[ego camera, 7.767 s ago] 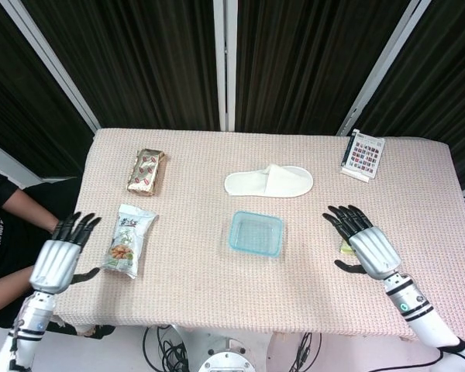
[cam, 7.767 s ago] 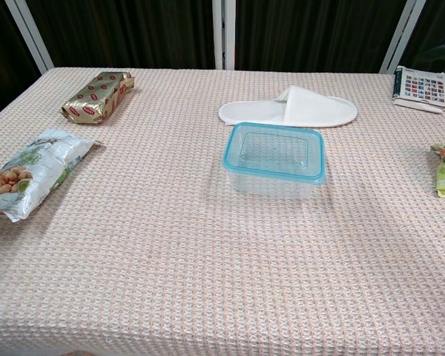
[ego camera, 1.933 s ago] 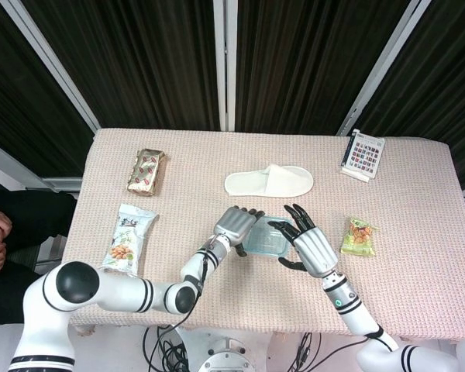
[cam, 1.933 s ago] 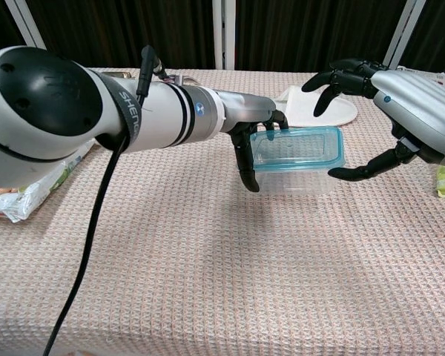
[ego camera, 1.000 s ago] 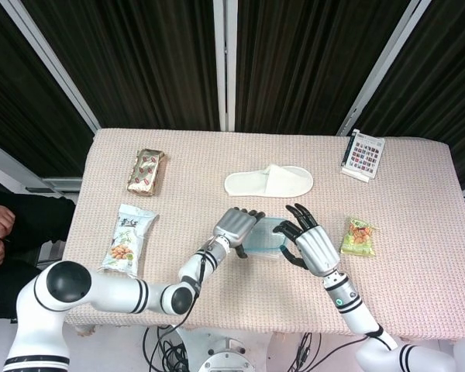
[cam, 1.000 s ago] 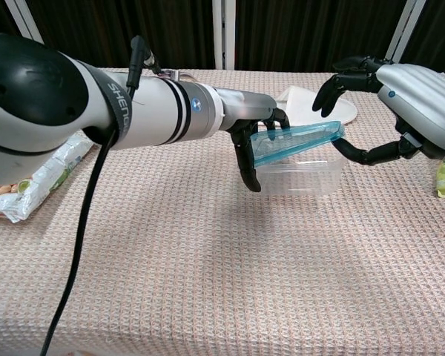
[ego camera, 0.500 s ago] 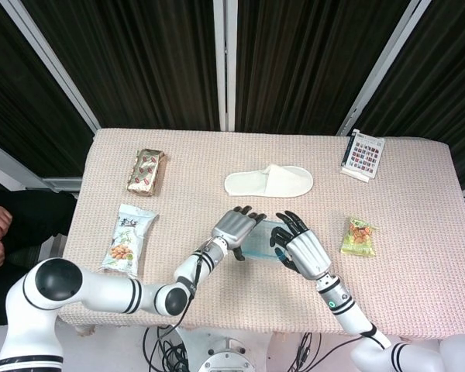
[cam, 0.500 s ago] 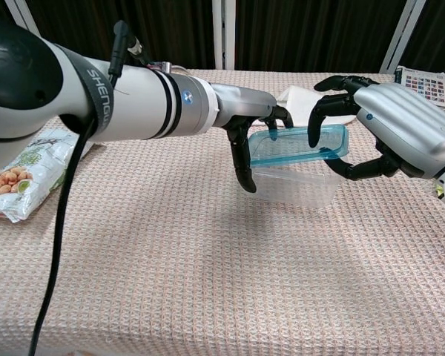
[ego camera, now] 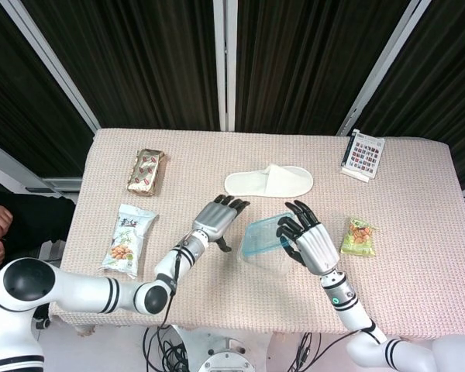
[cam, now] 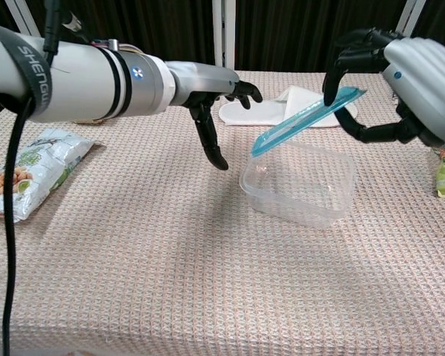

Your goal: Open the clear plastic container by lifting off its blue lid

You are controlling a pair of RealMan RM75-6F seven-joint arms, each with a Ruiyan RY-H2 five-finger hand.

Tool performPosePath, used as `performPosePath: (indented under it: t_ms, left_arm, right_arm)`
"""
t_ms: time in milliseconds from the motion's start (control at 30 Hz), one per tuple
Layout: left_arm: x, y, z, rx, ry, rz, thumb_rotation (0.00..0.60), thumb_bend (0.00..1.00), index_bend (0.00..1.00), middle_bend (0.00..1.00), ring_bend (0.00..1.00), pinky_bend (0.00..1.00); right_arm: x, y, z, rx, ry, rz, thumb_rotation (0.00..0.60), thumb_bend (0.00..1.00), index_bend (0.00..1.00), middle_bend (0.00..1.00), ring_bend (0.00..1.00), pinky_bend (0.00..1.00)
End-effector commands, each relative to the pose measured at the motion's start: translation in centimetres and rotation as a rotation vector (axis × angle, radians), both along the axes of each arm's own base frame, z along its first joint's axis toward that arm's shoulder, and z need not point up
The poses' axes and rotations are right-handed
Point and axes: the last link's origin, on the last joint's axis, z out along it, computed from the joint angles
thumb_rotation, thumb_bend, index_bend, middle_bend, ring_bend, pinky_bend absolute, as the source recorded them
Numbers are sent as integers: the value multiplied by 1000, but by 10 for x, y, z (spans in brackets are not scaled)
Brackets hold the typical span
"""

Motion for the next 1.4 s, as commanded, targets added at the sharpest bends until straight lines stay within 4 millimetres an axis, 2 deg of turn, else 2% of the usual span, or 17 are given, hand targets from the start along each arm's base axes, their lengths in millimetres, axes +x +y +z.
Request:
performPosePath:
  t_ms: [33, 167, 333, 433, 500, 567, 600, 633, 667, 767, 900, 1100, 1233, 1400]
  left_arm:
    - [-14, 5, 13, 65, -15, 2, 600, 0, 30, 51, 0, 43]
    - [-34, 10, 33, 139, -28, 28, 600, 0, 29, 51, 0, 42]
    - [-66, 15, 68, 235, -33, 66, 600, 0, 30, 51, 0, 40]
    - [-88, 16, 89, 314, -43, 87, 600, 0, 30, 51, 0, 37]
    - [-103, 16, 102, 357, -44, 102, 600, 0, 30, 51, 0, 37]
    - [-116, 14, 111, 375, -25, 113, 600, 0, 30, 51, 0, 35]
    - [-125, 13, 117, 388, -11, 121, 600, 0, 30, 51, 0, 34]
    - [-132, 12, 122, 399, -1, 125, 600, 0, 30, 51, 0, 33]
    - [-139, 11, 126, 412, 10, 130, 600, 0, 30, 51, 0, 33]
    - [-163, 7, 143, 476, 38, 142, 600, 0, 30, 51, 0, 28]
    - [-195, -6, 164, 563, 57, 147, 600, 0, 34, 52, 0, 21]
    - [-236, -29, 197, 676, 61, 177, 600, 0, 56, 68, 0, 21]
    - [-261, -45, 214, 741, 104, 174, 600, 0, 79, 87, 0, 20]
    - [-292, -72, 224, 754, 128, 198, 600, 0, 89, 88, 0, 16]
  right_arm:
    - [-2, -7, 13, -55, -21, -7, 600, 402, 759, 407, 148, 170]
    - [-9, -19, 34, -128, -45, -50, 600, 402, 759, 405, 148, 170]
    - [-27, -46, 54, -156, -28, -159, 600, 402, 748, 384, 148, 170]
    - [-34, -60, 58, -154, 1, -211, 600, 402, 658, 341, 133, 144]
    - [-39, -68, 56, -128, 25, -250, 600, 398, 490, 294, 103, 103]
    - [-42, -72, 55, -99, 42, -275, 600, 380, 210, 204, 38, 45]
    - [-43, -74, 55, -82, 56, -290, 600, 363, 113, 156, 17, 24]
    - [-44, -74, 56, -70, 60, -297, 600, 344, 32, 98, 2, 7]
    - [-44, -73, 57, -57, 56, -302, 600, 318, 1, 48, 0, 0]
    - [-46, -68, 67, -23, 51, -316, 600, 243, 0, 0, 0, 0]
    - [-54, -55, 94, -16, 30, -333, 600, 184, 0, 0, 0, 0]
    - [-71, -27, 140, -51, -5, -358, 600, 195, 0, 51, 0, 0]
    - [-87, -3, 159, -47, 57, -404, 600, 225, 10, 121, 0, 45]
    - [-107, 30, 175, 5, 102, -459, 600, 235, 16, 97, 0, 24]
